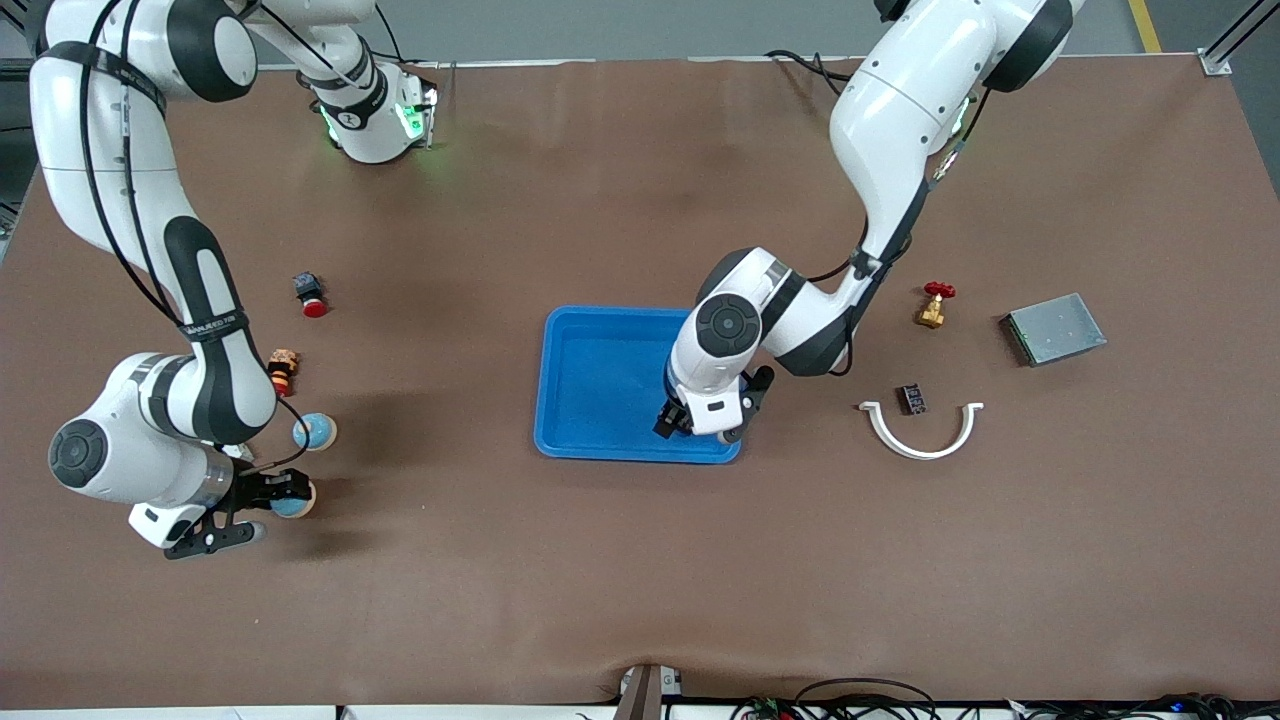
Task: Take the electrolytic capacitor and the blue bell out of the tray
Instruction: 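Carry the bell beside the first bell while the left gripper grasps the capacitor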
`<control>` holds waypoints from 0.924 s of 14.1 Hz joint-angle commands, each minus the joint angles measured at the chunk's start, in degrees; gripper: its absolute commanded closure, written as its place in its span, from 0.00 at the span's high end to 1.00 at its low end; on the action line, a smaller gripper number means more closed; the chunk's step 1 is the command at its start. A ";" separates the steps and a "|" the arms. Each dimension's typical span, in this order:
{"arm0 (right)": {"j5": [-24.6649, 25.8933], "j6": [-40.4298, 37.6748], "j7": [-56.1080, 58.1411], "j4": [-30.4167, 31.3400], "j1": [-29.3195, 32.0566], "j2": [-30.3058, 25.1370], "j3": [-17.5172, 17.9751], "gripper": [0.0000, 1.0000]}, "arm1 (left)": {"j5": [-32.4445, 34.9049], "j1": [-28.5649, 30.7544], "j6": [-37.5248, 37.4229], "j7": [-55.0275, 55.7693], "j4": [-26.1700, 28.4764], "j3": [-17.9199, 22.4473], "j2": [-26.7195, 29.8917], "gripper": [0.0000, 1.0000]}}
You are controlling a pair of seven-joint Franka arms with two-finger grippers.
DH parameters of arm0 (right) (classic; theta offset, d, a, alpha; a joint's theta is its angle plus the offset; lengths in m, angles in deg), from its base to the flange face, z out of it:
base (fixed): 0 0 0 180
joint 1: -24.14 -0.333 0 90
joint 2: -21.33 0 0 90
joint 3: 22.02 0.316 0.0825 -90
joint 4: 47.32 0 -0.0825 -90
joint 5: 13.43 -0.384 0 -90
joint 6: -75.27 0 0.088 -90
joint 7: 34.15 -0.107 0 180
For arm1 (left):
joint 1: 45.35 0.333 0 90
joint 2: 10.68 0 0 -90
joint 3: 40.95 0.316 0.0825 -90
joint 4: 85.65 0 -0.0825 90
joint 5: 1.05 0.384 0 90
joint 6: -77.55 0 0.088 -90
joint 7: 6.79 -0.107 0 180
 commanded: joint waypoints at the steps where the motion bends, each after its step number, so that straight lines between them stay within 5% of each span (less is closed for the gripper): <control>1: -1.30 -0.94 0.33 -1.86 0.86 0.66 1.19 0.00 | 0.20 -2.85 1.30 1.56 -1.36 2.82 -1.73 1.00; 8: -2.80 -3.58 -11.70 7.96 -3.71 -8.12 1.37 0.00 | 0.20 -3.03 4.90 1.47 -1.36 3.71 -3.13 1.00; 13: -2.71 8.70 -17.51 22.11 -7.84 -14.54 1.20 0.00 | 0.55 -3.20 5.25 1.47 -1.44 4.06 -4.02 1.00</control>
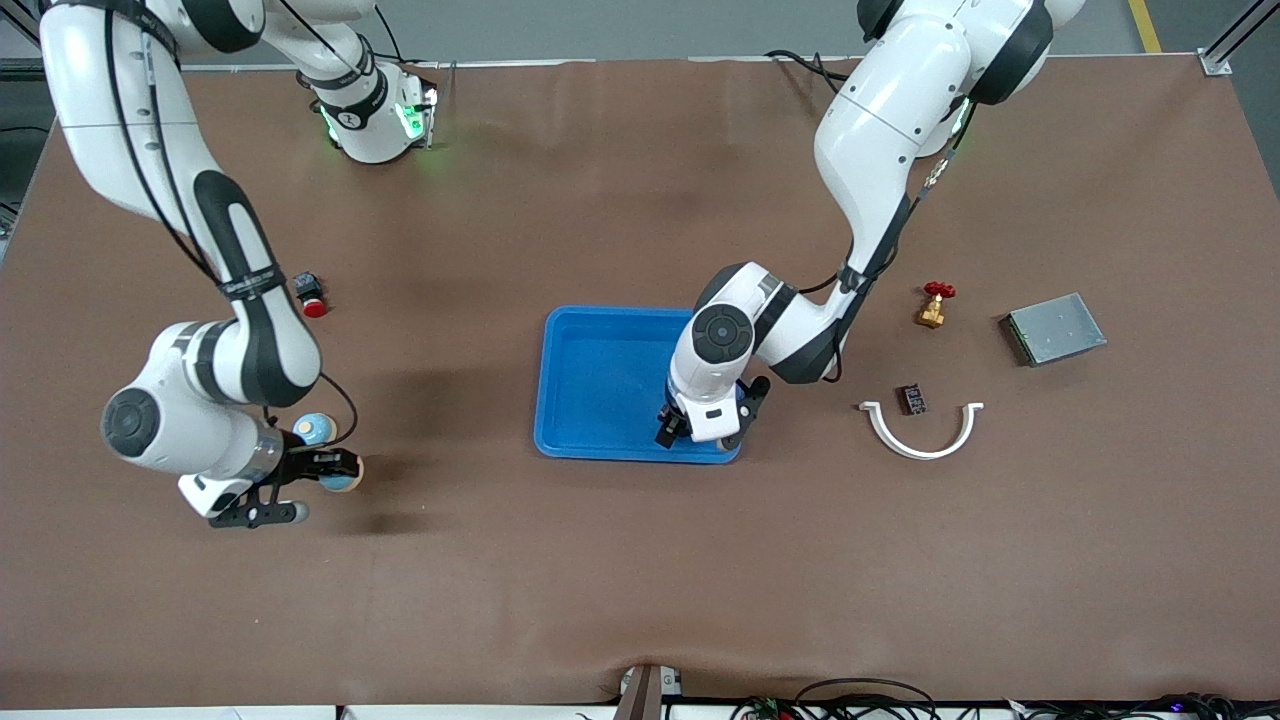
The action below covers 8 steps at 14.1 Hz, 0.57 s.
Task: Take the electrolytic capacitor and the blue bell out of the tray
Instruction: 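Carry the bell beside the first bell while the left gripper grasps the capacitor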
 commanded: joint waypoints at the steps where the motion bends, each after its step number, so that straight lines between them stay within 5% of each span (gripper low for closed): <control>1: -0.78 7.32 -2.09 9.84 -1.90 -4.60 -0.14 0.00 | 0.63 -1.42 0.87 1.41 -1.42 1.28 -0.89 1.00; 2: -0.78 9.00 -2.18 10.99 -2.08 -4.60 -0.13 0.00 | 0.55 -1.42 0.95 1.67 -1.42 1.36 -0.89 1.00; 3: -0.78 10.06 -2.70 11.69 -2.43 -4.60 -0.13 0.00 | 0.63 -1.42 0.96 2.80 -1.42 1.36 -0.81 0.89; 5: -0.78 10.42 -3.41 12.49 -3.04 -4.60 -0.22 0.00 | 0.64 -1.33 1.31 3.25 -1.42 1.36 -0.89 0.49; 8: -0.78 10.42 -4.37 13.10 -3.48 -4.51 -0.13 0.00 | 0.63 -1.16 1.31 3.08 -1.42 1.36 -0.72 0.13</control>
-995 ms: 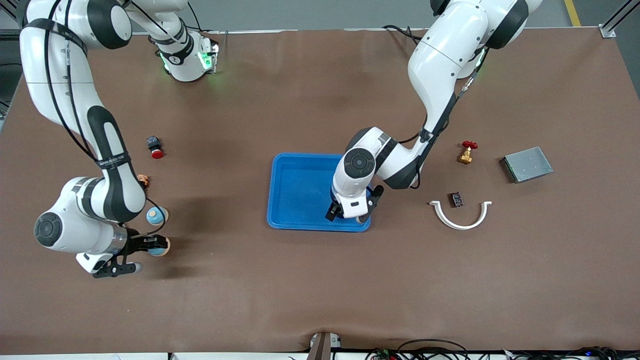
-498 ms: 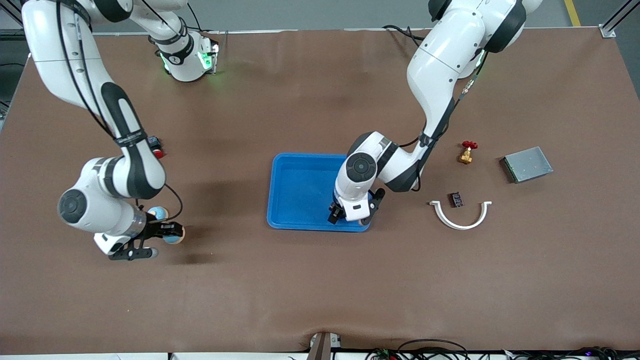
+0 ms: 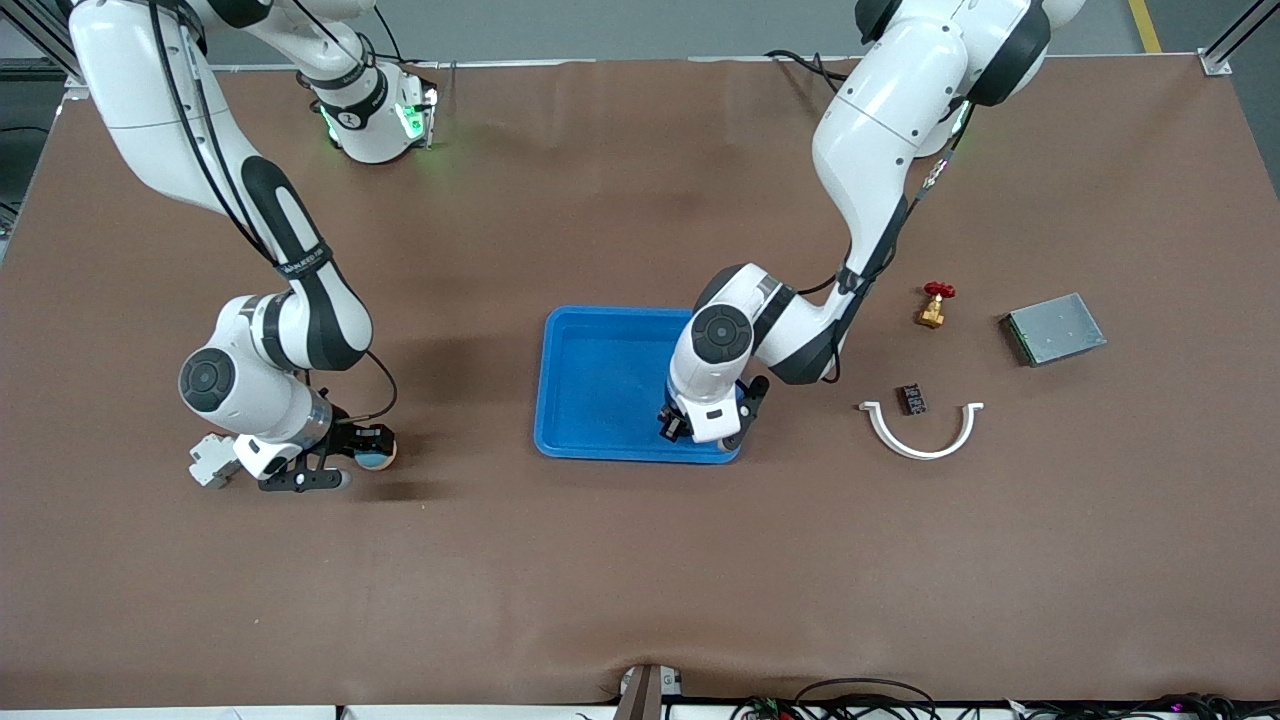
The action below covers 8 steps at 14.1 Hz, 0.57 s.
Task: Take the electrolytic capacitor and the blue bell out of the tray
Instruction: 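Carry the bell beside the first bell while the left gripper grasps the capacitor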
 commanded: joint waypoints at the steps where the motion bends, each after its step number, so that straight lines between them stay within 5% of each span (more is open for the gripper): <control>1: -0.78 0.33 -2.30 2.95 -1.32 -2.53 -0.15 0.00 | 0.63 -0.62 0.49 0.82 -1.24 0.92 -0.47 0.03; 8: -0.78 1.12 -5.12 3.92 -2.73 -2.53 -0.15 0.00 | 1.33 -0.09 -1.09 0.20 -1.24 1.10 1.29 0.00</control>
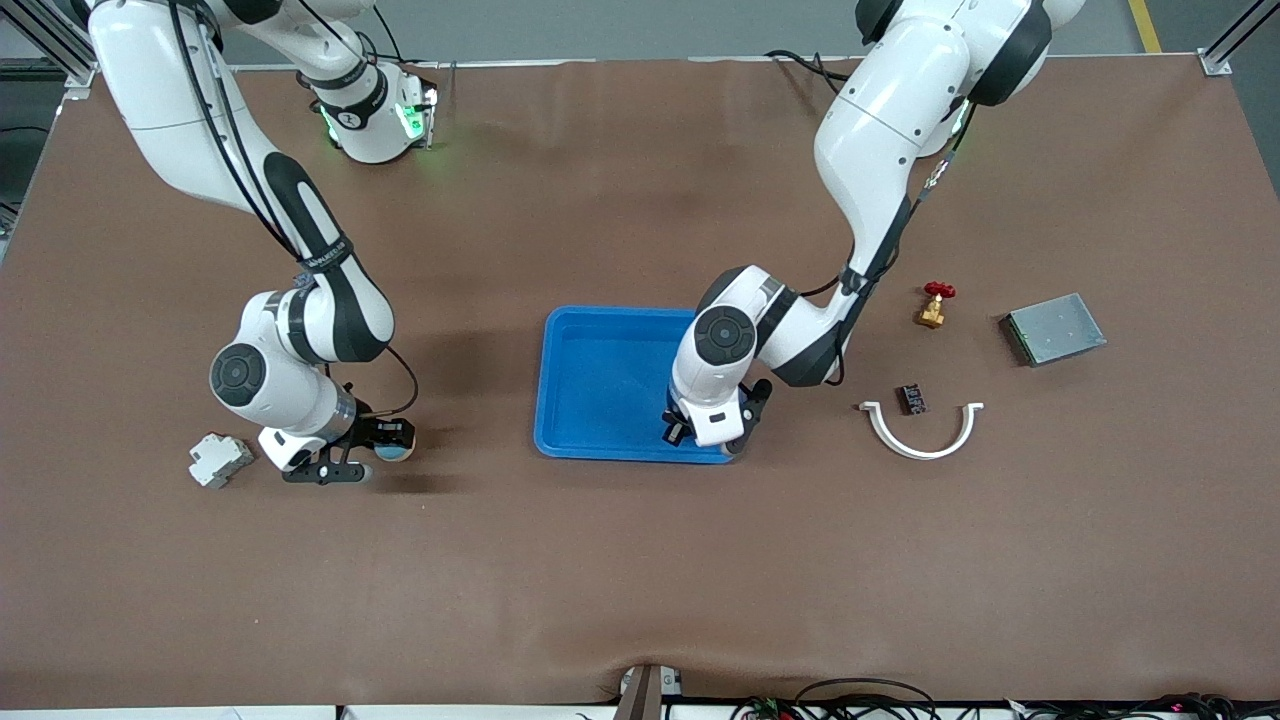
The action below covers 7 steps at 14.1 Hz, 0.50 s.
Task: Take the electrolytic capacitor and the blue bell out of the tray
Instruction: 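Carry the bell beside the first bell while the left gripper grasps the capacitor, then set down the bell with the right gripper while the left carries the capacitor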
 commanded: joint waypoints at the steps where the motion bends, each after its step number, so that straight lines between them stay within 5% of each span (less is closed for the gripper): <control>1: -0.78 0.41 -0.66 2.51 -0.28 -2.38 -0.18 0.00 | 1.08 -0.02 -2.06 -0.49 -0.26 0.50 1.84 0.00; 7: -0.87 0.41 -0.75 3.39 -0.28 -2.38 -0.18 0.00 | 1.08 3.49 -11.19 -13.31 -0.08 0.41 6.23 0.00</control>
